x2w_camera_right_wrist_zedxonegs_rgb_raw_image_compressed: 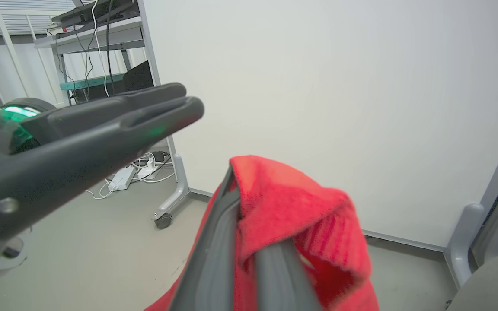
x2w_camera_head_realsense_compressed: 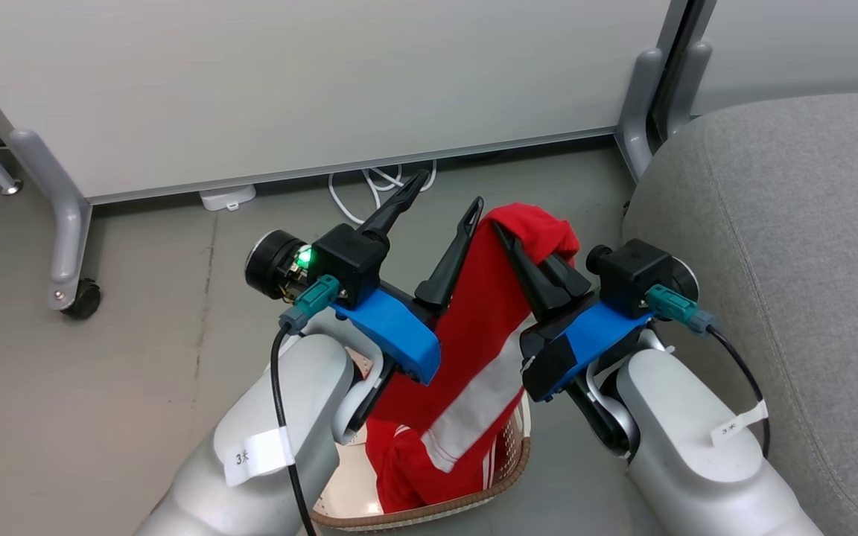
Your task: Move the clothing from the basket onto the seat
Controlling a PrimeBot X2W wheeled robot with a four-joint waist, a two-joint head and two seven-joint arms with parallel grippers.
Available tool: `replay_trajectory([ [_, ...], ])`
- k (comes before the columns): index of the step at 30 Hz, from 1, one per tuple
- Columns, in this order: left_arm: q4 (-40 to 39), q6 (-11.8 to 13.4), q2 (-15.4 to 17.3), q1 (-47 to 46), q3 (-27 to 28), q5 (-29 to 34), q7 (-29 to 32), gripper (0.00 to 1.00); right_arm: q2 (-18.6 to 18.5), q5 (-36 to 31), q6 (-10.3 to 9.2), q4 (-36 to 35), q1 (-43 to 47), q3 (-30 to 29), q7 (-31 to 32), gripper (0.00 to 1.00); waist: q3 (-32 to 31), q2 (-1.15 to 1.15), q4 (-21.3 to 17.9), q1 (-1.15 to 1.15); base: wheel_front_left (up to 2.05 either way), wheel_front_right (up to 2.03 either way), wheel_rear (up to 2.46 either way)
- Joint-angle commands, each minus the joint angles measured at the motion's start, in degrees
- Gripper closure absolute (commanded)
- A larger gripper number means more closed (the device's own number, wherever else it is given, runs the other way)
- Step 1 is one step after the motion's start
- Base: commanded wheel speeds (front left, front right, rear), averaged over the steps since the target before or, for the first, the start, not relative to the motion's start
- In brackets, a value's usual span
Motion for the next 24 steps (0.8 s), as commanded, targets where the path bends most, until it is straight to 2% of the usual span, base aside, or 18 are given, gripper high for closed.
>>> replay_trajectory([
  [1, -0.21, 0.53, 0.58, -0.65, -0.25, 0.45, -0.23, 0.0, -0.29, -0.22, 0.01, -0.47, 0.85, -0.6, -0.22, 1.0, 0.36, 0.0, -0.35, 0.0, 0.0, 0.0, 0.0],
  [12, -1.14, 1.31, 1.61, -1.68, -0.91, 1.68, -0.25, 0.0, -1.3, -2.48, 0.01, -3.84, 0.65, -5.74, -0.22, 1.0, 3.66, 0.0, -4.26, 0.0, 0.0, 0.0, 0.0],
  [24, -2.0, 1.22, 2.19, -3.33, -2.65, 3.0, -0.21, 0.0, -3.12, -4.6, 0.01, -9.99, 1.85, -13.39, -0.22, 1.0, 8.3, 0.0, -11.16, 0.0, 0.0, 0.0, 0.0],
])
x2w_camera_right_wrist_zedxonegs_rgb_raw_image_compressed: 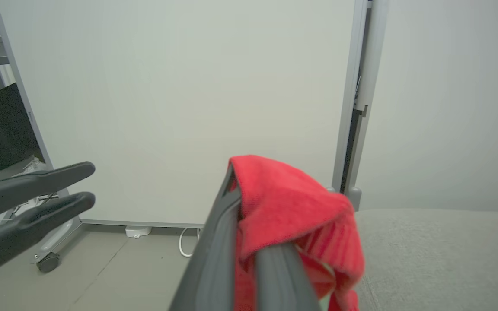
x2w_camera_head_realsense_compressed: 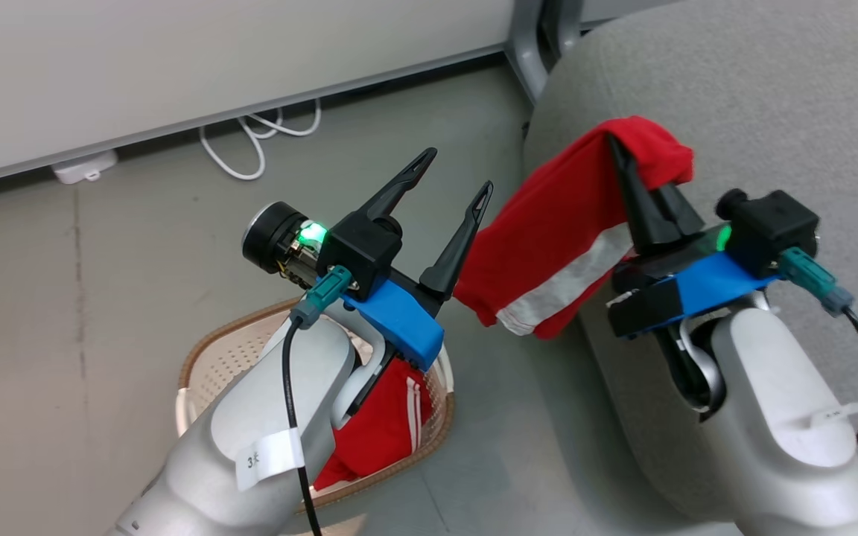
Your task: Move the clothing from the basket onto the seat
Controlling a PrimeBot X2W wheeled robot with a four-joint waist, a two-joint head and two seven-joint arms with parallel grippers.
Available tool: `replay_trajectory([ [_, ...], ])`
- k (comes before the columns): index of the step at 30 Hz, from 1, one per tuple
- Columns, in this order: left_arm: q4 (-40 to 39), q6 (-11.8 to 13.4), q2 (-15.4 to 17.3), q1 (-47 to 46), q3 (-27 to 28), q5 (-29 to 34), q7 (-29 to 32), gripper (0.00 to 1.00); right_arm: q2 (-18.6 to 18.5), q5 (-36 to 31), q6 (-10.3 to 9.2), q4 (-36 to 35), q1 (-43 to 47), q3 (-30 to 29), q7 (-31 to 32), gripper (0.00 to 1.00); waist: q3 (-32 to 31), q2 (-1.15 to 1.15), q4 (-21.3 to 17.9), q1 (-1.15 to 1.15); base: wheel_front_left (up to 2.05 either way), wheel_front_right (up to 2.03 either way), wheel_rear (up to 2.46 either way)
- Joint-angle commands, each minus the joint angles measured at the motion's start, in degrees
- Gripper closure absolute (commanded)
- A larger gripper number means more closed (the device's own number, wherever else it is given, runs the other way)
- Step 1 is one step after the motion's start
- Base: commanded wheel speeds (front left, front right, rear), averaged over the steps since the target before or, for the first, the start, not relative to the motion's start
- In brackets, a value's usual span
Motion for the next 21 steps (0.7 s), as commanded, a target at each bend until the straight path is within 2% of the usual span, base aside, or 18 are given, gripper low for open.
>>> replay_trajectory([
  [1, -0.13, 0.03, 0.36, -0.63, -0.1, 0.18, -0.16, 0.0, -0.45, -0.16, 0.01, -0.58, 0.99, -0.68, -0.23, 1.0, 1.08, 0.0, -1.46, 0.0, 0.0, 0.0, 0.0],
  [13, -0.29, -0.58, 0.3, -0.17, -3.13, 1.24, 0.1, 0.0, -0.94, -0.79, 0.01, -6.37, 6.97, -9.68, -0.22, 1.0, 2.78, 0.0, -8.15, 0.0, 0.0, 0.0, 0.0],
  [21, 0.04, -1.23, -0.54, 0.58, -5.9, 1.57, 0.63, 0.0, -0.45, -1.22, 0.01, -8.81, 11.16, -13.69, -0.22, 1.0, 3.01, 0.0, -10.65, 0.0, 0.0, 0.0, 0.0],
])
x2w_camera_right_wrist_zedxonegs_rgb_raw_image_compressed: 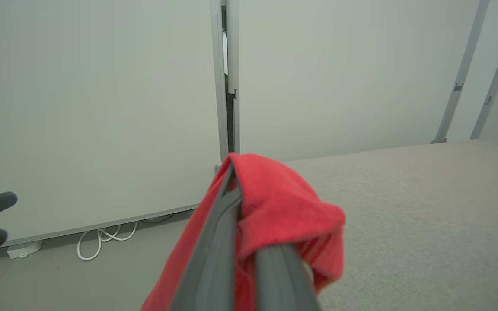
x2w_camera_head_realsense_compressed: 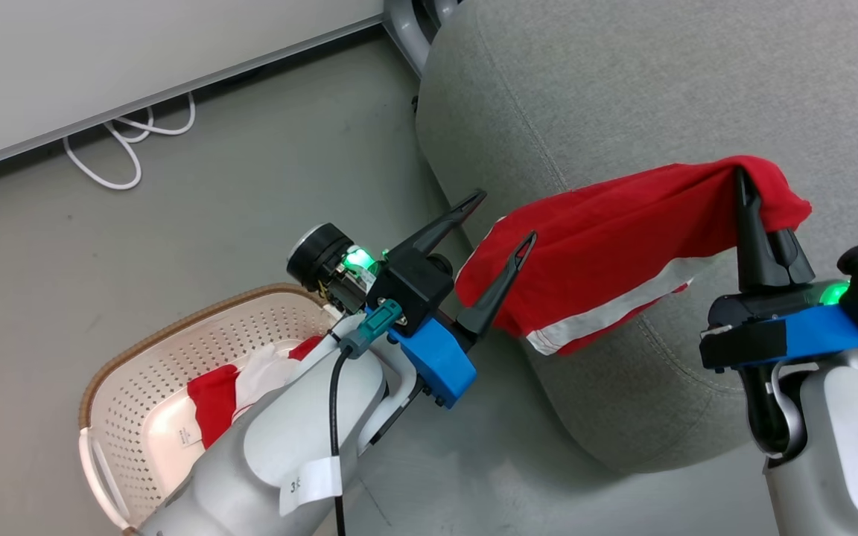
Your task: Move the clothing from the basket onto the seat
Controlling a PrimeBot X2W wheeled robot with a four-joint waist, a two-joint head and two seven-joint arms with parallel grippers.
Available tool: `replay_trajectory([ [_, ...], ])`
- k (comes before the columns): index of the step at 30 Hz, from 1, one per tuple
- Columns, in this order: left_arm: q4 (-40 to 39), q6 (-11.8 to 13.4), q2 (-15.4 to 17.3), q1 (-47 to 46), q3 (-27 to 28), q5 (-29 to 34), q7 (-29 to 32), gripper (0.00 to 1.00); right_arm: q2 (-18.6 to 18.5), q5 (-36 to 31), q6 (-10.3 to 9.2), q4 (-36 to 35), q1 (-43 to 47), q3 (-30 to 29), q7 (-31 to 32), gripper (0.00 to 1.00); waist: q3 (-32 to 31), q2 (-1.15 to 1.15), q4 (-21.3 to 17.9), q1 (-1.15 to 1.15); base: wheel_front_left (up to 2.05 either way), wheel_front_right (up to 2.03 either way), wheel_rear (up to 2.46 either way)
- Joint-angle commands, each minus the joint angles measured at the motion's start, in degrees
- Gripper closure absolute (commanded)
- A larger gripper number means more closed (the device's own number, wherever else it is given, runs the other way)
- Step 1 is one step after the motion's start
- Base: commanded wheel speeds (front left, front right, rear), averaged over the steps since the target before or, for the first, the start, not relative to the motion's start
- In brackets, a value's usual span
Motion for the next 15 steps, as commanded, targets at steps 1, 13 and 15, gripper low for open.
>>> replay_trajectory([
  [1, 0.09, 0.0, 0.08, 0.27, 0.06, 0.19, -0.07, 0.0, 0.24, -0.06, 0.01, -0.56, 0.8, -0.22, -0.22, 1.0, -0.02, 0.0, -0.31, 0.0, 0.0, 0.0, 0.0],
  [13, -1.53, 0.63, 1.0, -1.7, -0.44, 0.61, 0.15, 0.0, 0.67, -0.2, 0.01, -3.2, -3.73, -1.83, -0.22, 1.0, 2.72, 0.0, -0.47, 0.0, 0.0, 0.0, 0.0],
  [15, -2.2, 0.78, 1.51, -2.54, -0.39, 1.08, 0.51, 0.0, 0.67, -0.35, 0.01, -4.19, -6.69, -3.16, -0.22, 1.0, 4.54, 0.0, -0.17, 0.0, 0.0, 0.0, 0.0],
])
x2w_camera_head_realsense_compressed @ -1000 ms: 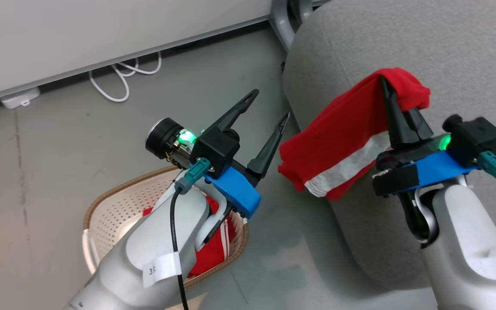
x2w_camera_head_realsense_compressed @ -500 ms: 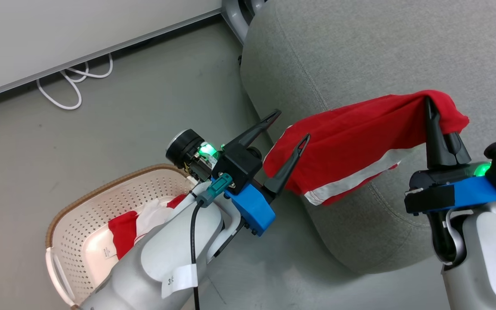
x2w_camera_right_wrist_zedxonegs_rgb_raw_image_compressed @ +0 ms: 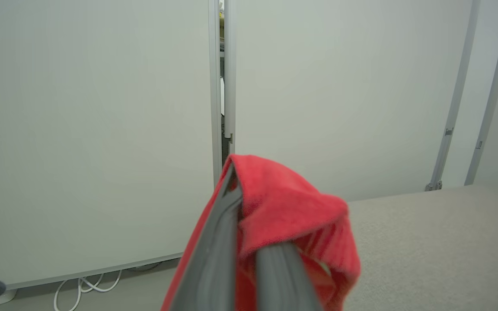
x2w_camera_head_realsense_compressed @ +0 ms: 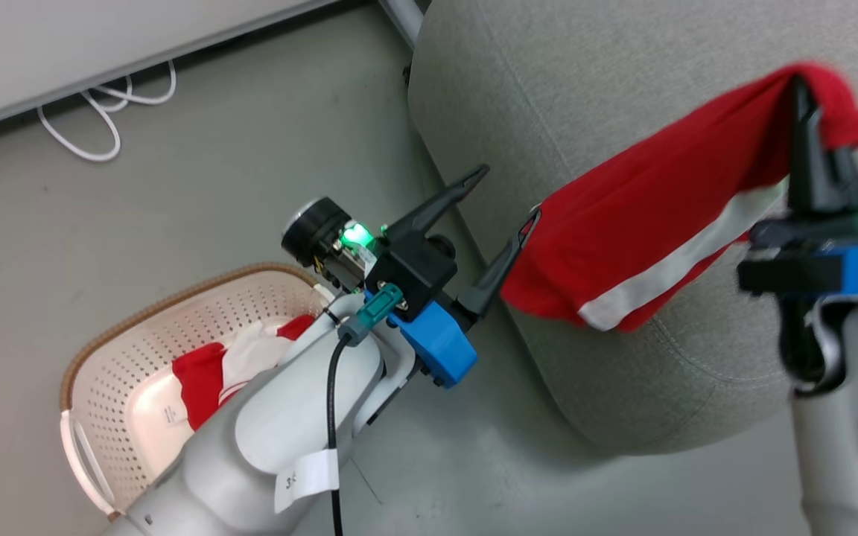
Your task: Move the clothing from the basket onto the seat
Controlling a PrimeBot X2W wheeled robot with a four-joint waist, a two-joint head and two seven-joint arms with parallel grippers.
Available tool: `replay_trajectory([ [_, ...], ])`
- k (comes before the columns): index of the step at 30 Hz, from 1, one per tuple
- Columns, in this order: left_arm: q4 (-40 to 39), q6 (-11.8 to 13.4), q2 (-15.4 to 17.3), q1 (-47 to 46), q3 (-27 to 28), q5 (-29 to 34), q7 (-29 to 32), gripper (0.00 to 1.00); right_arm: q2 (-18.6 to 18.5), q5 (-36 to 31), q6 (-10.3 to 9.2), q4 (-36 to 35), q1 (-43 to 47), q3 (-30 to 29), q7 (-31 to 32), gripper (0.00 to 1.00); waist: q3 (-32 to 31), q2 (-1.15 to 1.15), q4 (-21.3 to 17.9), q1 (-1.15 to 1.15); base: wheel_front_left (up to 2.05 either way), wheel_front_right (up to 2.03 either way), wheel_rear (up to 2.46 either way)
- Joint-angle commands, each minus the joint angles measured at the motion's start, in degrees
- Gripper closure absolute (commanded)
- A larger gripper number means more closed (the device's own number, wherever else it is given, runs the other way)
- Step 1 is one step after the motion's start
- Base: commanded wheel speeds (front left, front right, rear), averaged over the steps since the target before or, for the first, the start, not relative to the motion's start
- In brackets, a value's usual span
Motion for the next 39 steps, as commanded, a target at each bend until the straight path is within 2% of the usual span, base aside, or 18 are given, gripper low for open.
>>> replay_trajectory([
  [1, -0.52, 0.22, 0.66, -1.24, -0.11, 0.53, 0.31, 0.0, 0.03, -0.22, 0.01, -0.95, -2.37, -1.16, -0.22, 1.0, 2.64, 0.0, 0.62, 0.0, 0.0, 0.0, 0.0],
  [6, -2.84, 0.26, 1.87, -4.89, -0.52, 2.11, 2.27, 0.0, -2.91, -0.8, 0.01, -2.61, -12.69, -6.06, -0.22, 1.0, 9.6, 0.0, 2.33, 0.0, 0.0, 0.0, 0.0],
  [13, -7.04, 0.7, 3.96, -10.5, -0.3, 4.59, 4.72, 0.0, -11.38, -0.84, 0.01, -3.77, -26.03, -16.26, -0.19, 1.0, 20.33, 0.0, 5.15, 0.0, 0.0, 0.0, 0.0],
  [17, -9.32, 0.98, 5.38, -12.25, -0.33, 5.72, 5.99, 0.0, -16.28, -0.26, 0.01, -1.54, -30.81, -19.96, -0.17, 1.0, 24.4, 0.0, 5.3, 0.0, 0.0, 0.0, 0.0],
  [21, -11.16, 1.3, 6.35, -13.33, -0.47, 6.33, 6.99, 0.0, -19.01, -0.54, 0.01, 2.57, -31.76, -21.8, -0.15, 1.0, 27.04, 0.0, 5.41, 0.0, 0.0, 0.0, 0.0],
  [26, -12.78, 1.37, 6.63, -14.11, -0.87, 6.84, 7.69, 0.0, -19.67, -2.39, 0.01, 10.4, -28.85, -21.64, -0.14, 1.0, 28.91, 0.0, 5.8, 0.0, 0.0, 0.0, 0.0],
  [31, -13.26, 1.44, 6.43, -14.27, -1.34, 6.63, 7.85, 0.0, -17.22, -2.44, 0.01, 18.08, -26.09, -21.58, -0.14, 1.0, 29.39, 0.0, 6.33, 0.0, 0.0, 0.0, 0.0],
  [38, -13.54, 1.72, 6.81, -14.42, -1.58, 6.41, 7.76, 0.0, -15.02, -2.41, 0.01, 24.87, -23.5, -20.65, -0.15, 1.0, 29.25, 0.0, 6.61, 0.0, 0.0, 0.0, 0.0],
  [39, -13.52, 1.84, 6.93, -14.29, -1.55, 6.33, 7.66, 0.0, -14.79, -2.21, 0.01, 25.31, -23.33, -20.76, -0.15, 0.84, 29.1, 0.0, 6.6, 0.0, 0.0, 0.0, 0.0],
])
